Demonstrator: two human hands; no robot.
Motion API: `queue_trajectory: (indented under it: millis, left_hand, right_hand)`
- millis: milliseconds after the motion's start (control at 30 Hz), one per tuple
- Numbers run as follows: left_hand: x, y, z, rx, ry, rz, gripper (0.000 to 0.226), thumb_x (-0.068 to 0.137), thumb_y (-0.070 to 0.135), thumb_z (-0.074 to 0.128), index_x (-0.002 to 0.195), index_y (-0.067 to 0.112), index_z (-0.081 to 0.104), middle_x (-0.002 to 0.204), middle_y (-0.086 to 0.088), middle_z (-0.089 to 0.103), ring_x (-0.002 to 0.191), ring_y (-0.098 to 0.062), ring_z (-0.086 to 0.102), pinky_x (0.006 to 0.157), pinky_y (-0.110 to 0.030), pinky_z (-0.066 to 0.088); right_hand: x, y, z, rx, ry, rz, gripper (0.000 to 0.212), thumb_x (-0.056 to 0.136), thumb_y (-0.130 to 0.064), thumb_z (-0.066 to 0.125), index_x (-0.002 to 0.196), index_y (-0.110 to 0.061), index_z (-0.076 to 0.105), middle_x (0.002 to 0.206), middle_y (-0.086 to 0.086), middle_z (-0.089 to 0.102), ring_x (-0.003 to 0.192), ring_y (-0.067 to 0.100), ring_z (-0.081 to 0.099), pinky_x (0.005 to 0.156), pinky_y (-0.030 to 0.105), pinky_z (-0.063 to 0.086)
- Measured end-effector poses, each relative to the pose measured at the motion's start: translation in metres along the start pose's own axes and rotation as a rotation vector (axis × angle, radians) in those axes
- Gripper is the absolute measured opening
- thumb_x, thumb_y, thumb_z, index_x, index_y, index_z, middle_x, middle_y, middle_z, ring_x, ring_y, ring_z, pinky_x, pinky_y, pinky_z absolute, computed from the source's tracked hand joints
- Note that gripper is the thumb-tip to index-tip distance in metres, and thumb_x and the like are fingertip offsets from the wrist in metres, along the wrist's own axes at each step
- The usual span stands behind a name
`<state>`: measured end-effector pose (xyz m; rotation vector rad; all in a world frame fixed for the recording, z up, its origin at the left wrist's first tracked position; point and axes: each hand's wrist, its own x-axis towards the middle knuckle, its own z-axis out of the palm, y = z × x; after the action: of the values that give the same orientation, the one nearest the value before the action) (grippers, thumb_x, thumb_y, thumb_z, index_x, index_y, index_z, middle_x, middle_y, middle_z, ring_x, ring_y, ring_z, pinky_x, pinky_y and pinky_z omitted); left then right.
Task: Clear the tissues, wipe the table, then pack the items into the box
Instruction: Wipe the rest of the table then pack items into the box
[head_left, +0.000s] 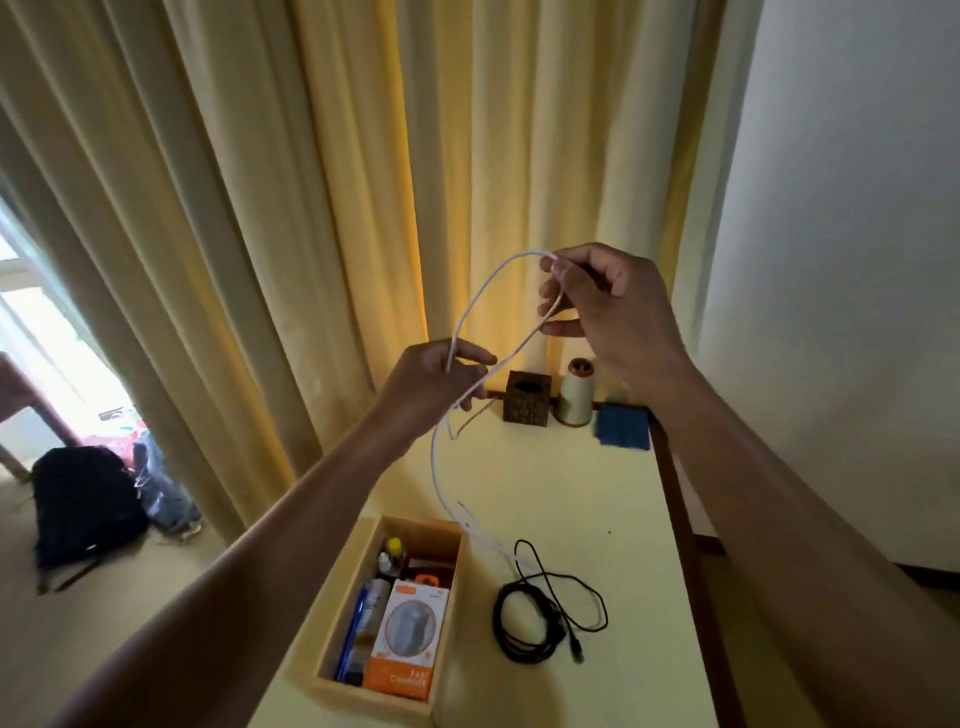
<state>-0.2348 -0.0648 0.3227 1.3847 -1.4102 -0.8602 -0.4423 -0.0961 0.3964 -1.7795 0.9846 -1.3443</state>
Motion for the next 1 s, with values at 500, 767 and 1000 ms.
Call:
queue_trajectory:
  millis: [500, 767, 1000]
  left_hand:
    - [0.027, 0.07, -0.024, -0.014, 0.098, 0.304, 0.022, 0.105, 0.034, 0.058, 0.111, 0.029, 0.078, 0.063, 0.007, 0.037, 0.056, -0.01, 0.033, 0.049, -0.026, 0.031]
    - [0.036, 0.112, 0.005, 0.244, -0.122, 0.299, 0.021, 0.103, 0.043, 0.059, 0.109, 0.031, 0.075, 0.058, 0.018, 0.053, 0.053, 0.0, 0.044, 0.052, -0.016, 0.037]
    - [0.019, 0.11, -0.013, 0.023, -0.384, 0.173, 0.019, 0.103, 0.023, 0.061, 0.109, 0.009, 0.072, 0.079, -0.008, 0.07, 0.065, -0.017, 0.061, 0.07, -0.032, 0.054]
  right_hand:
    - [-0.002, 0.006, -0.086, 0.056, -0.151, 0.269, 0.027, 0.098, 0.0, 0.06, 0.12, -0.015, 0.064, 0.089, 0.013, 0.074, 0.091, 0.03, 0.075, 0.093, 0.046, 0.06]
    - [0.013, -0.019, -0.063, -0.203, -0.247, 0.043, 0.017, 0.101, -0.03, 0.061, 0.11, -0.02, 0.073, 0.083, 0.0, 0.072, 0.08, 0.013, 0.072, 0.076, 0.027, 0.062]
    - [0.039, -0.022, -0.068, -0.198, 0.034, -0.071, 0.017, 0.103, -0.023, 0.06, 0.104, -0.021, 0.076, 0.079, 0.001, 0.067, 0.067, 0.012, 0.065, 0.077, 0.043, 0.065]
